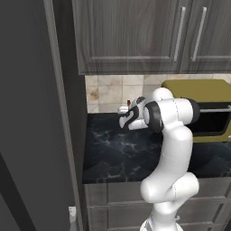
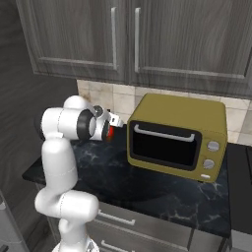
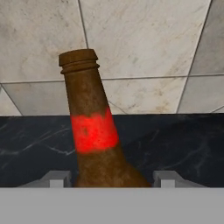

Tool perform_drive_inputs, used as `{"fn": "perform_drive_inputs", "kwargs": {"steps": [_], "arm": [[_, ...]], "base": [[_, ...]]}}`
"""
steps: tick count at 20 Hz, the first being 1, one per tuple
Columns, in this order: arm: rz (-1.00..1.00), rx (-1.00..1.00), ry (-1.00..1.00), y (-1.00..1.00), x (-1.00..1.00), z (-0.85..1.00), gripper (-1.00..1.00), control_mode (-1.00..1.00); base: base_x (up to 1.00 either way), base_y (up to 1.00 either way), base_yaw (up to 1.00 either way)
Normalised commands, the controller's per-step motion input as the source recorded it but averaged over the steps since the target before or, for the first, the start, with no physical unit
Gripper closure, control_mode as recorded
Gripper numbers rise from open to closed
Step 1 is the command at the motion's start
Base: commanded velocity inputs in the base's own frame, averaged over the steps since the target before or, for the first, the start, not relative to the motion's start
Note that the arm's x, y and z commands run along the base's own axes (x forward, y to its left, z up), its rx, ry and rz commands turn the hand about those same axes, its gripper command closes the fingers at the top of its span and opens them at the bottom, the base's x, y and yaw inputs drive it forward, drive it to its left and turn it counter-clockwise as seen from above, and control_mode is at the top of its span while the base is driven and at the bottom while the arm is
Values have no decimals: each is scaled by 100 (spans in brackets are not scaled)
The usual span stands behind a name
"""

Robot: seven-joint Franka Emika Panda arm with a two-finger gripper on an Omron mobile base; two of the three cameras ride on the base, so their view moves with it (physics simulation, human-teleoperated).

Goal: Place the beers on the top shelf of the fridge to keep them out of children's reach, and place the mushroom on lower shelves for easy access.

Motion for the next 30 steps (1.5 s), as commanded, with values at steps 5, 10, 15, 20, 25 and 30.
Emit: {"fn": "perform_drive_inputs", "kwargs": {"steps": [5, 10, 15, 20, 25, 30], "arm": [[0, 0, 0, 0, 3, 0, 100, -100], [3, 0, 0, 0, -40, 16, 100, -100], [11, 0, -1, 0, -86, 66, 100, -100], [13, 0, -4, -15, -100, 94, 100, -100], [10, 0, -6, -30, -100, 100, 100, -100], [9, 0, -4, -36, -100, 100, 100, -100]], "base": [[0, 0, 0], [0, 0, 0], [0, 0, 0], [0, 0, 0], [0, 0, 0], [0, 0, 0]]}}
